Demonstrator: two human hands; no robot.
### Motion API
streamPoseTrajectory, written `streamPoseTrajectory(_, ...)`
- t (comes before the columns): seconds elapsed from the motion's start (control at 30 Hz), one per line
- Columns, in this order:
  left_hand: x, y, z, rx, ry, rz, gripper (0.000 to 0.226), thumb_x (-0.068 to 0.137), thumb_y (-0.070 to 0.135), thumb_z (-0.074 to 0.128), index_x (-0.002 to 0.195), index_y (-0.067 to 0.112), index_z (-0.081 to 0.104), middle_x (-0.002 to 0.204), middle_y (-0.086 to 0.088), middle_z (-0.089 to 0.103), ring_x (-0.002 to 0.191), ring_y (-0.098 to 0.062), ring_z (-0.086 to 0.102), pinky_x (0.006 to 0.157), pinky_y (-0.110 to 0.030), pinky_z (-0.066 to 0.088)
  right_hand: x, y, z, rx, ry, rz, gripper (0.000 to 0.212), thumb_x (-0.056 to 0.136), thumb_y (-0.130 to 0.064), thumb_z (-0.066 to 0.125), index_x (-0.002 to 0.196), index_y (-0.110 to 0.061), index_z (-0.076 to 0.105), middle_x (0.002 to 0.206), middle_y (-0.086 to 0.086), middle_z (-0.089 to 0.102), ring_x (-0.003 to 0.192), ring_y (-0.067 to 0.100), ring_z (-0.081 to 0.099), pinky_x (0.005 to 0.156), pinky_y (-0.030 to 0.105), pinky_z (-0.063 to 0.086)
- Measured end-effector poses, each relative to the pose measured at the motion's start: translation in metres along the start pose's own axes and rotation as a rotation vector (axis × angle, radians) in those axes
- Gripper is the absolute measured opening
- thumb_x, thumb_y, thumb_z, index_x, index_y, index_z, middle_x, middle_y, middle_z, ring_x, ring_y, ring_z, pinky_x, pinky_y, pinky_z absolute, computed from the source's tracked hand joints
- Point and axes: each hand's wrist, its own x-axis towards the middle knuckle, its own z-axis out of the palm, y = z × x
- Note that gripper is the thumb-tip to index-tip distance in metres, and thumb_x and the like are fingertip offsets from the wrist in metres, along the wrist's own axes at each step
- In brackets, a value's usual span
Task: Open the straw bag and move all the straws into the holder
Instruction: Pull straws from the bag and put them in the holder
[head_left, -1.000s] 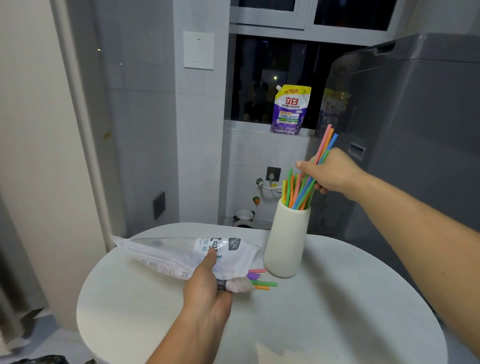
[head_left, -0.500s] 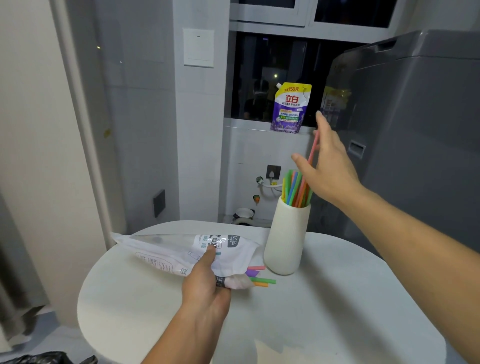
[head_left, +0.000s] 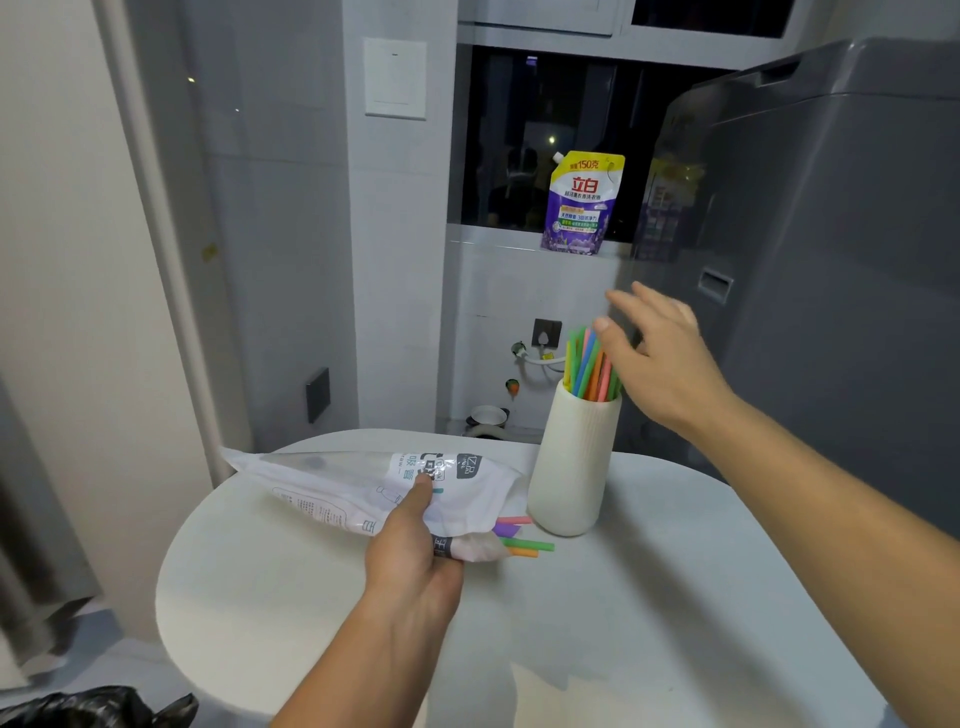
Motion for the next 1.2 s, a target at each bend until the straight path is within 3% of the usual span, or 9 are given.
streamPoseTrajectory(0.13, -0.003, 0.005, 0.003, -0.015, -0.011, 0.031, 0.037, 0.101, 0.014, 0.068, 0.137, 0.009, 0.063, 0.126, -0.016, 0.076, 0.122, -0.043, 0.069, 0.108, -0.070, 0.046, -0.040, -0.015, -0.001, 0.232, 0.321, 0.002, 0.027, 0.100, -0.031, 0.047, 0.098, -0.013, 0.068, 0.101, 0.008, 0.063, 0.101, 0.024, 0.055, 0.080, 0.030, 0.038)
streamPoseTrajectory(0.2, -0.002, 0.006, 0.004, -0.022, -0.031, 0.033, 0.040, 0.099, 0.017, 0.070, 0.139, 0.011, 0.063, 0.126, -0.016, 0.077, 0.123, -0.045, 0.068, 0.108, -0.072, 0.046, -0.069, -0.026, 0.013, 0.414, 0.182, 0.134, 0.041, 0.097, -0.039, 0.046, 0.078, -0.005, 0.059, 0.076, 0.011, 0.057, 0.073, 0.026, 0.052, 0.067, 0.036, 0.040)
streamPoseTrajectory(0.27, -0.009, 0.007, 0.009, -0.021, -0.021, 0.060, 0.044, 0.099, 0.018, 0.070, 0.142, 0.011, 0.062, 0.127, -0.014, 0.077, 0.121, -0.041, 0.071, 0.103, -0.069, 0.052, -0.100, -0.037, 0.028, 0.530, -0.075, 0.313, 0.055, 0.096, -0.054, 0.039, 0.083, -0.005, 0.059, 0.073, 0.010, 0.060, 0.065, 0.026, 0.053, 0.063, 0.037, 0.044)
streamPoseTrajectory(0.37, -0.020, 0.008, 0.017, 0.001, 0.005, 0.116, 0.042, 0.100, 0.018, 0.070, 0.140, 0.010, 0.063, 0.126, -0.010, 0.078, 0.110, -0.026, 0.076, 0.076, -0.042, 0.068, -0.132, -0.047, 0.049, 0.617, -0.307, 0.495, 0.051, 0.102, -0.052, 0.034, 0.091, -0.011, 0.063, 0.071, 0.006, 0.063, 0.052, 0.020, 0.054, 0.048, 0.025, 0.040)
streamPoseTrajectory(0.43, -0.025, 0.008, 0.021, 0.010, 0.010, 0.188, 0.042, 0.099, 0.018, 0.071, 0.139, 0.009, 0.064, 0.128, -0.010, 0.077, 0.110, -0.025, 0.076, 0.055, -0.026, 0.062, -0.143, -0.051, 0.056, 0.782, -0.348, 0.615, 0.052, 0.103, -0.050, 0.034, 0.098, -0.007, 0.062, 0.064, 0.007, 0.060, 0.043, 0.017, 0.049, 0.043, 0.023, 0.036)
streamPoseTrajectory(0.7, -0.050, -0.001, 0.035, 0.186, -0.119, 0.482, 0.047, 0.097, 0.017, 0.074, 0.142, 0.018, 0.062, 0.126, -0.001, 0.078, 0.114, -0.022, 0.076, 0.095, -0.044, 0.060, -0.151, -0.057, 0.056, 1.151, -0.261, 0.906, 0.049, 0.103, -0.052, 0.035, 0.077, -0.013, 0.051, 0.051, 0.005, 0.049, 0.040, 0.018, 0.039, 0.043, 0.023, 0.028)
streamPoseTrajectory(0.97, -0.040, -0.002, 0.030, 0.103, -0.032, 0.370, 0.042, 0.099, 0.016, 0.071, 0.140, 0.014, 0.063, 0.126, -0.001, 0.078, 0.105, -0.018, 0.078, 0.071, -0.029, 0.061, -0.156, -0.043, 0.066, 1.156, -0.222, 0.762, 0.027, 0.101, -0.023, 0.054, 0.078, -0.008, 0.054, 0.055, 0.001, 0.045, 0.043, 0.013, 0.034, 0.042, 0.023, 0.026)
streamPoseTrajectory(1.07, -0.034, -0.002, 0.027, 0.070, 0.021, 0.289, 0.037, 0.100, 0.014, 0.069, 0.137, 0.011, 0.065, 0.126, -0.004, 0.077, 0.102, -0.020, 0.077, 0.061, -0.025, 0.059, -0.156, -0.034, 0.066, 1.020, -0.138, 0.660, 0.029, 0.102, -0.025, 0.053, 0.084, -0.002, 0.058, 0.054, -0.001, 0.046, 0.045, 0.013, 0.036, 0.044, 0.026, 0.030)
streamPoseTrajectory(1.2, -0.026, -0.004, 0.022, 0.045, 0.026, 0.189, 0.031, 0.103, 0.015, 0.066, 0.133, 0.011, 0.066, 0.124, -0.005, 0.078, 0.104, -0.020, 0.077, 0.063, -0.026, 0.063, -0.158, -0.029, 0.067, 0.767, -0.035, 0.469, 0.024, 0.101, -0.031, 0.053, 0.086, -0.014, 0.064, 0.064, -0.003, 0.054, 0.058, 0.013, 0.048, 0.056, 0.023, 0.040)
